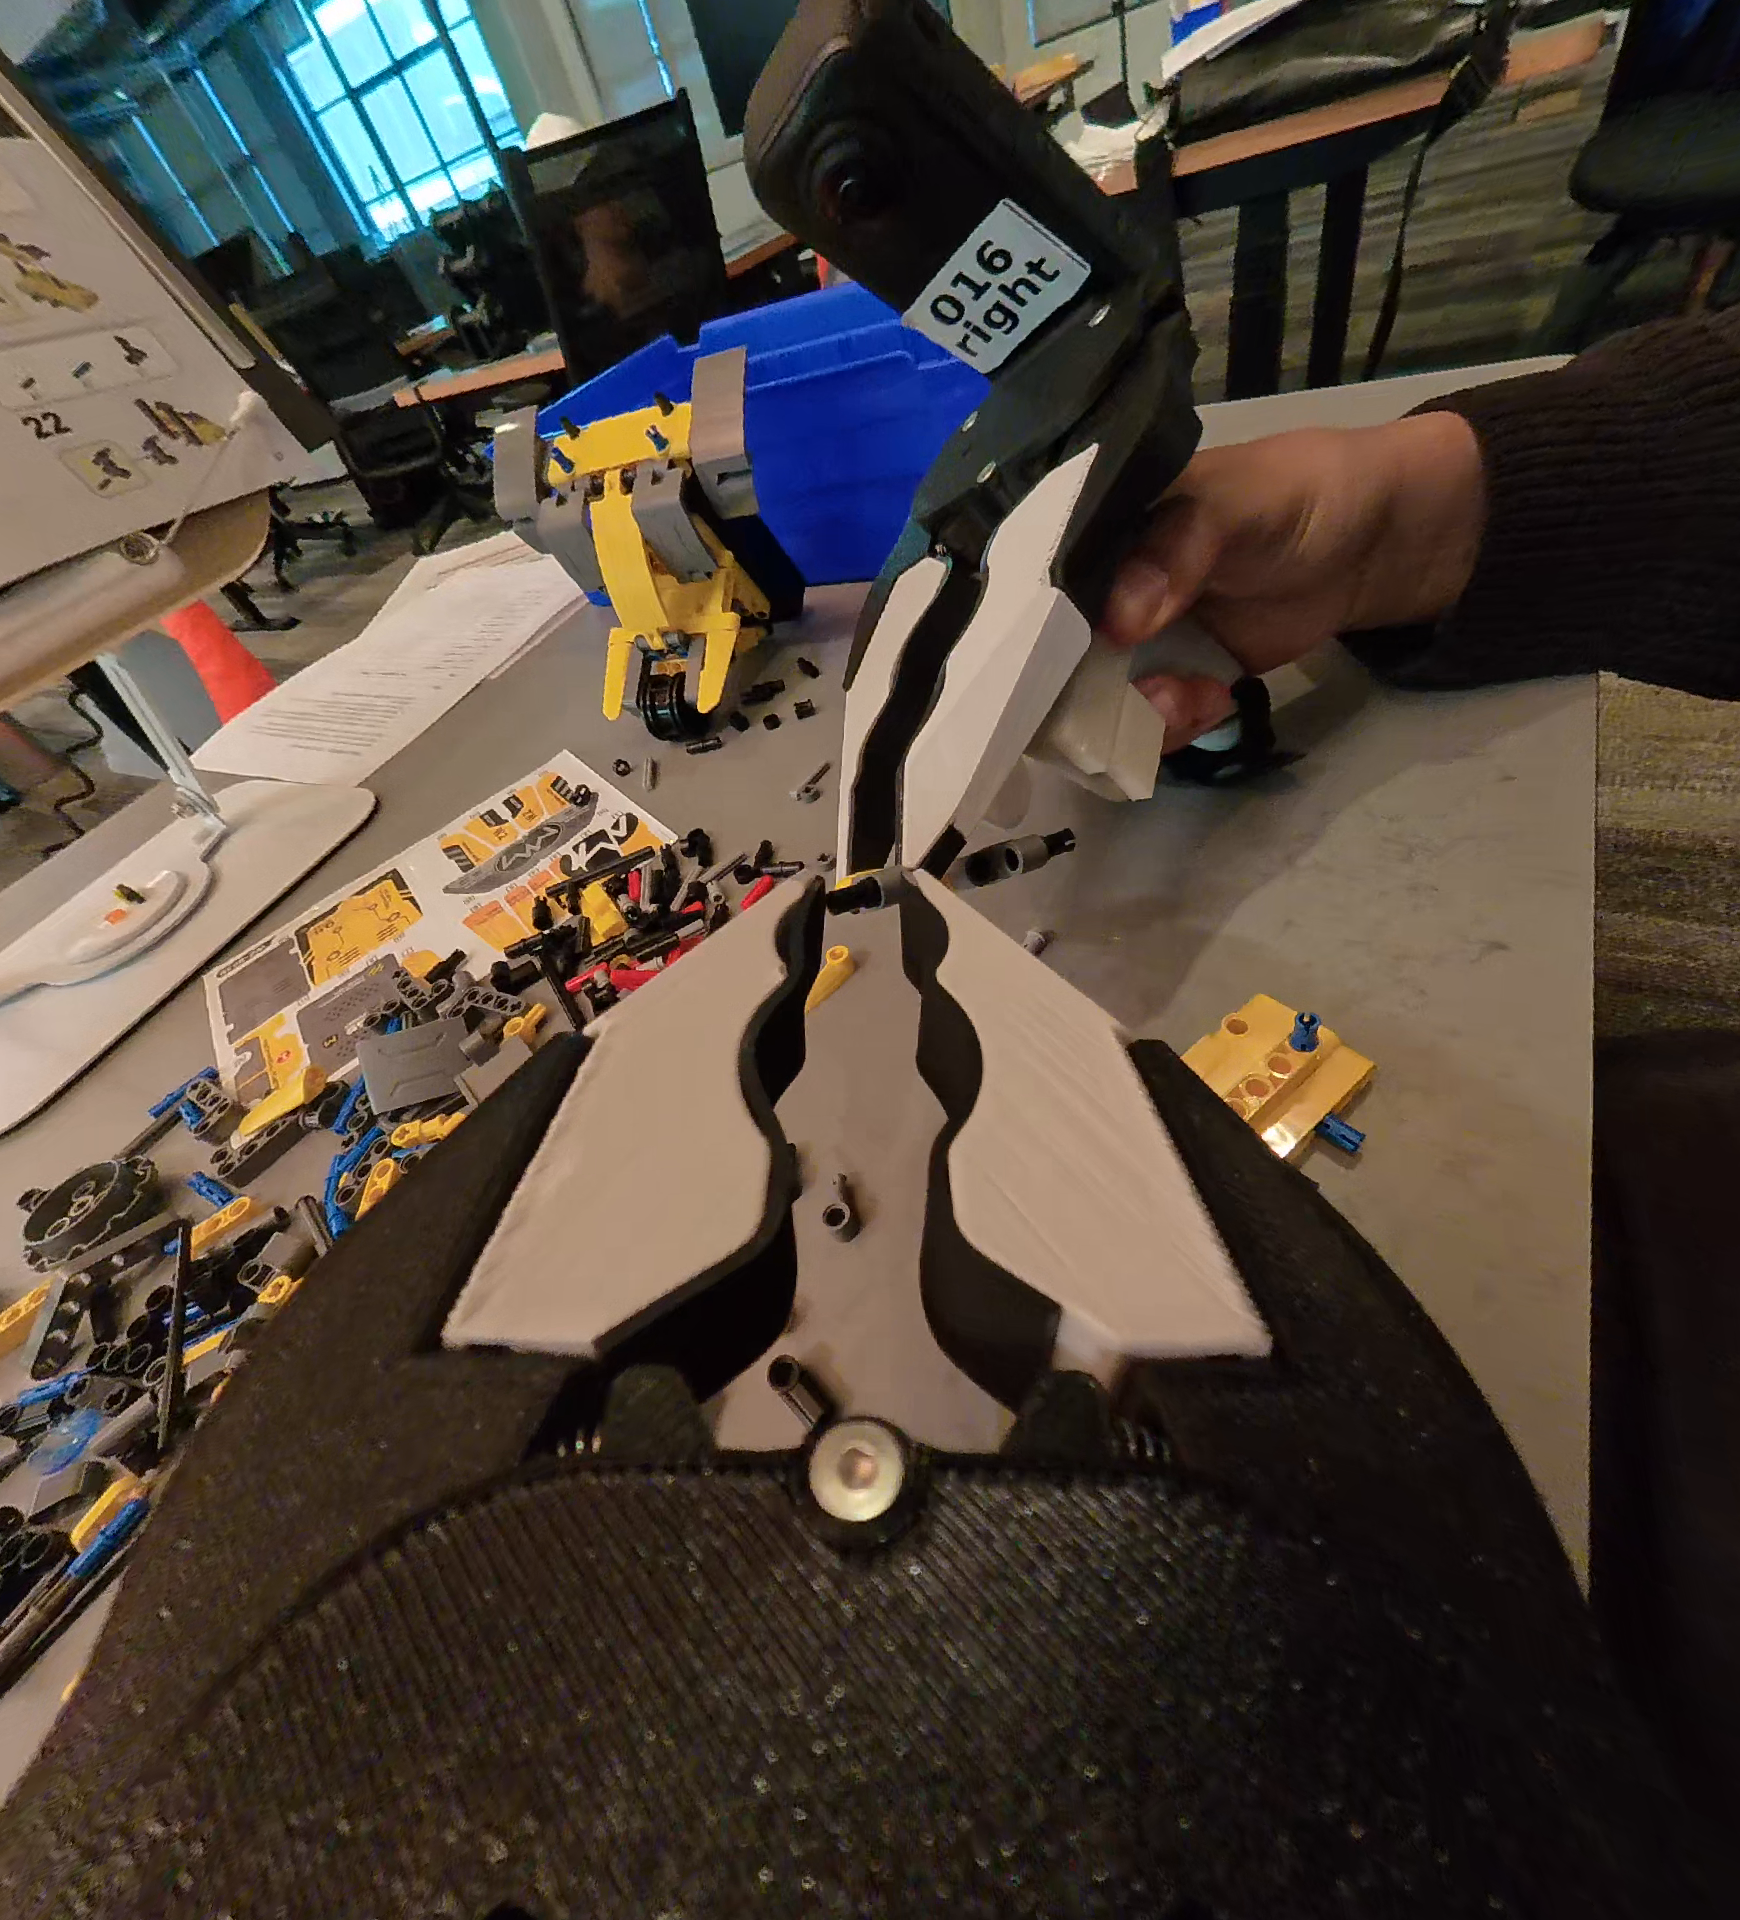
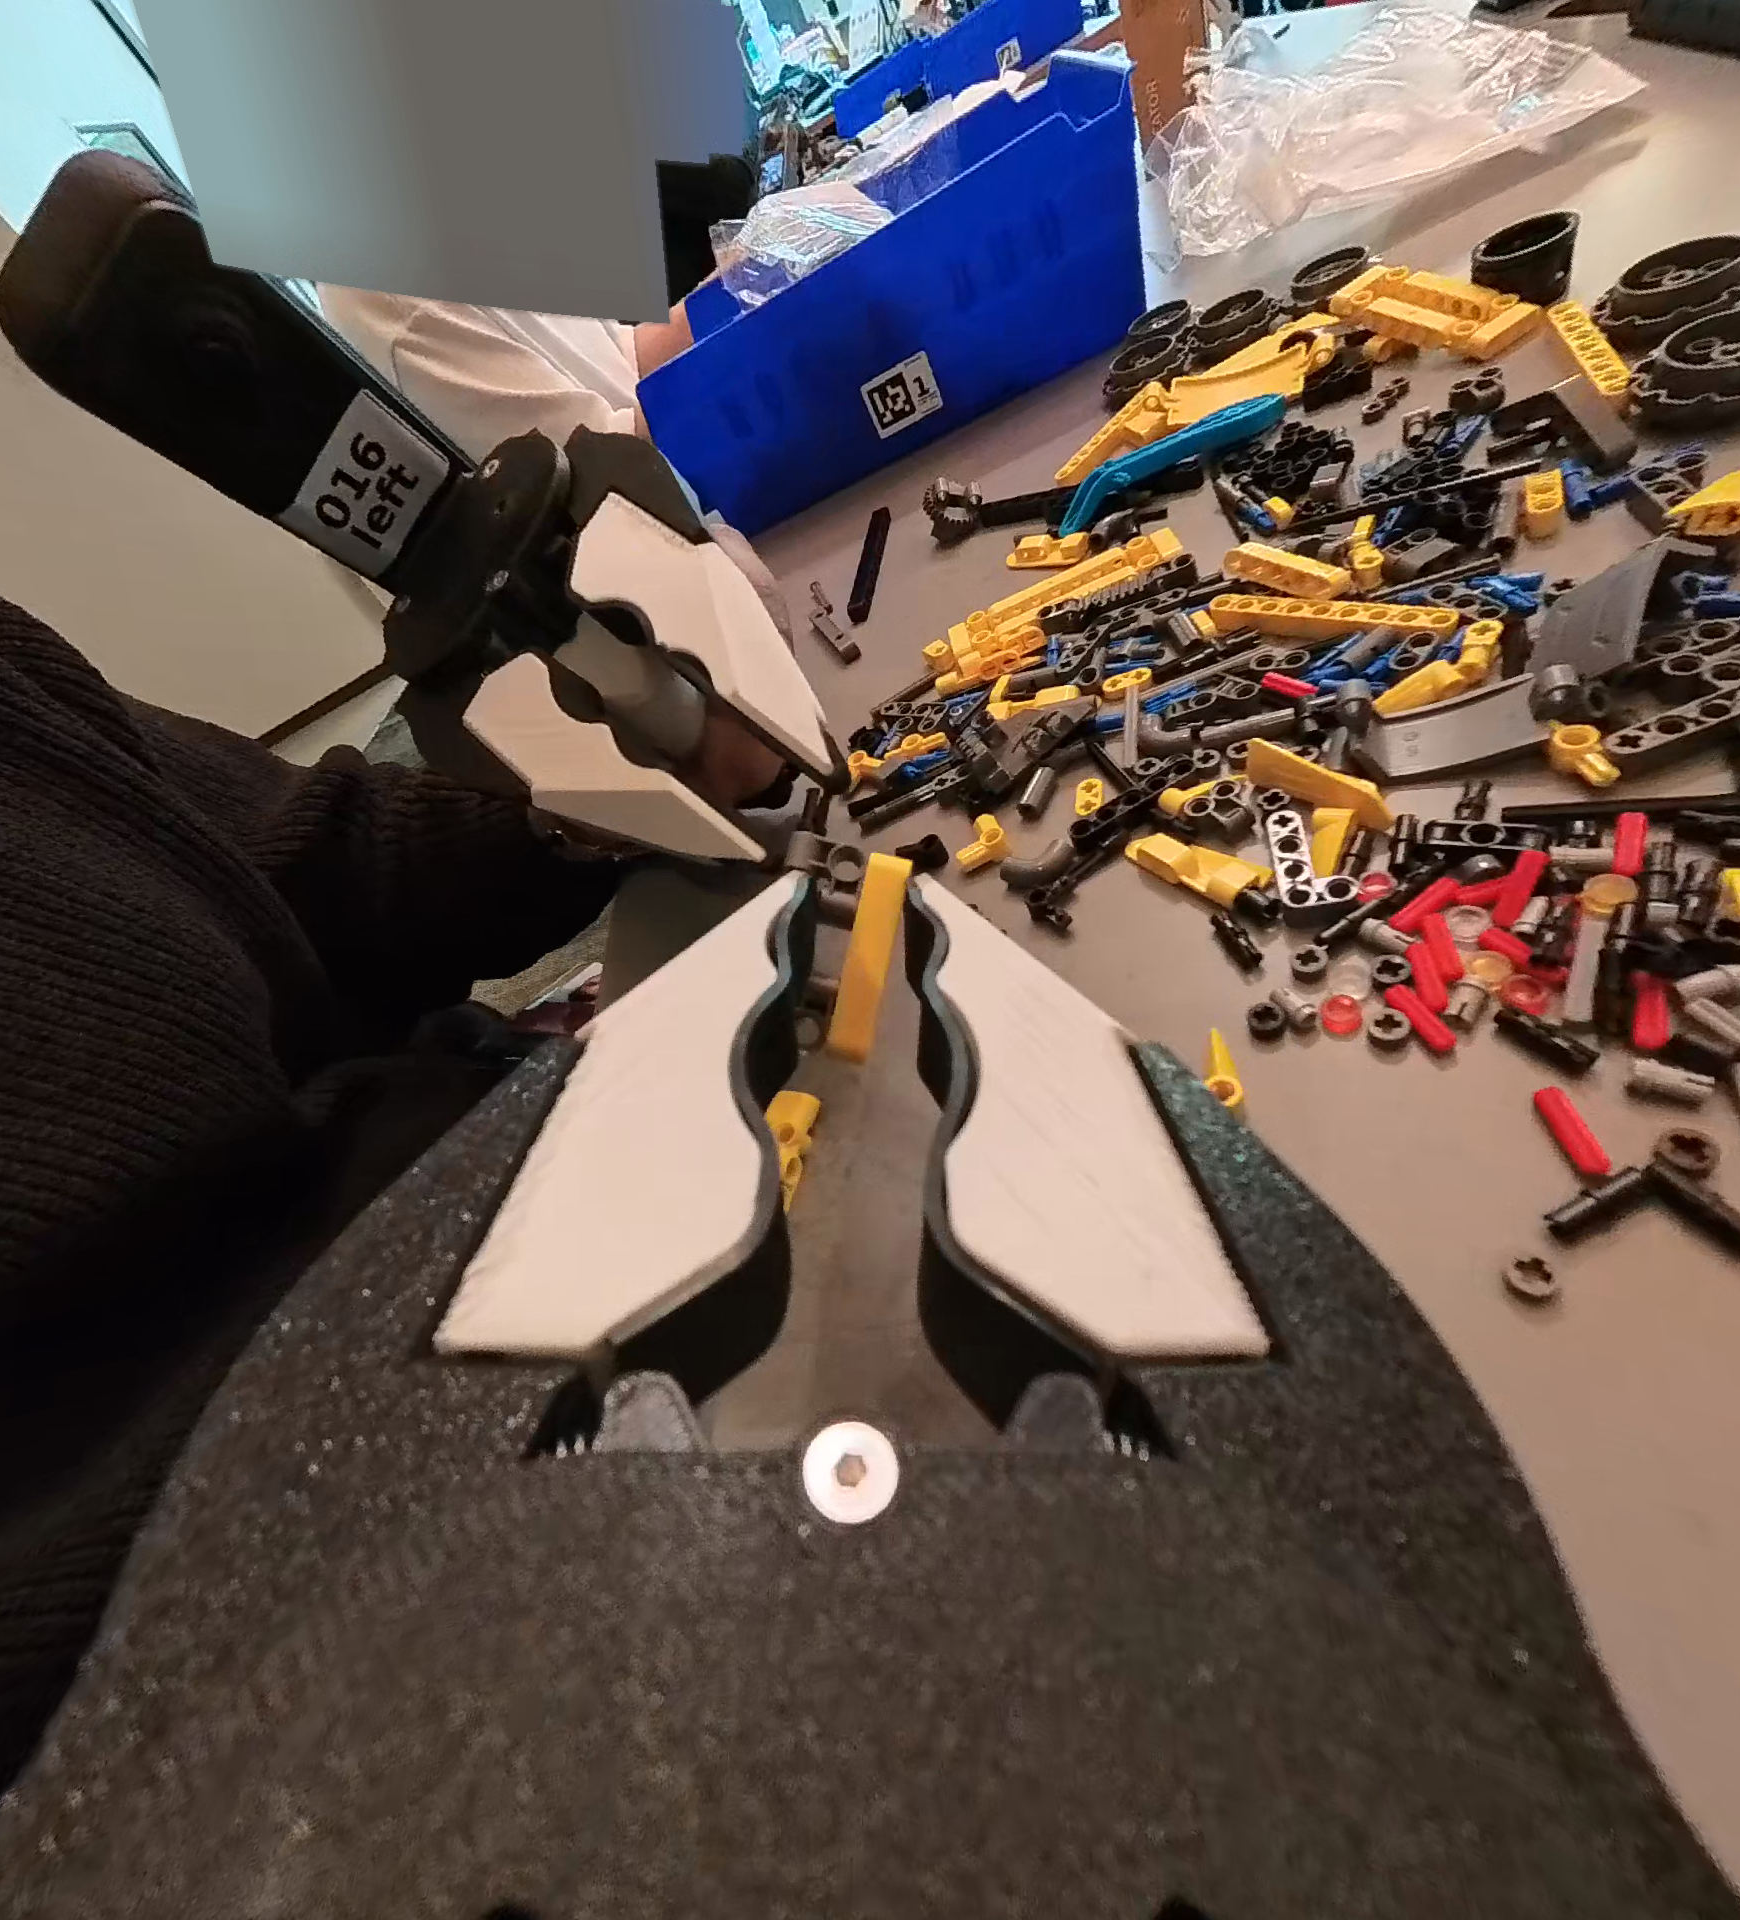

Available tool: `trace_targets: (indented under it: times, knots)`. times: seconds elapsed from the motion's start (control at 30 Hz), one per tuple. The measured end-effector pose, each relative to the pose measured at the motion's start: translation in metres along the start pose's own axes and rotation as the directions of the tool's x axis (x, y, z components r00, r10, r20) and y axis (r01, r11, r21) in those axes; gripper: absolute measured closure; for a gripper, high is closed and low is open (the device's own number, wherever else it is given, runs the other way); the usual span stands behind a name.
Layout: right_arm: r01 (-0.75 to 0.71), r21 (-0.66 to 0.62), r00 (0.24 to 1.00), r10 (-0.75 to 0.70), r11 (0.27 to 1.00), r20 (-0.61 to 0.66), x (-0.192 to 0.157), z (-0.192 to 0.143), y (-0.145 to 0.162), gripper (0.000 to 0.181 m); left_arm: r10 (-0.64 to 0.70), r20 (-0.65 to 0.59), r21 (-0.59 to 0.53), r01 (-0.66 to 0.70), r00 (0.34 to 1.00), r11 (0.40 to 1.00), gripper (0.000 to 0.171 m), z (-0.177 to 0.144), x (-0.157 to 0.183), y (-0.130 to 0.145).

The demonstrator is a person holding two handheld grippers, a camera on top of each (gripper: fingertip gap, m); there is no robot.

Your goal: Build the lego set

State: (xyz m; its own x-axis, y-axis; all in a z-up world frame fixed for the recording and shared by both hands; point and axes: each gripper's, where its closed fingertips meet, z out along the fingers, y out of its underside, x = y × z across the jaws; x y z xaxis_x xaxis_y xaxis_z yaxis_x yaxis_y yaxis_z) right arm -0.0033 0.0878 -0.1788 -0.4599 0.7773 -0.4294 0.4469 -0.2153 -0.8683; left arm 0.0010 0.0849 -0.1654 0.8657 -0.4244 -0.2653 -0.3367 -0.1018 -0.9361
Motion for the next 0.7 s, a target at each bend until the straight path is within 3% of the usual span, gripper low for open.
trace_targets:
  times: [0.7]
  knots:
    - [-0.002,0.02,1.0,0.002,1.0,-0.002,0.0008,0.0005,-0.003,0.166,-0.069,-0.038,-0.001,0.069,0.997,0.998,0.161,-0.0004,-0.0006,0.002]
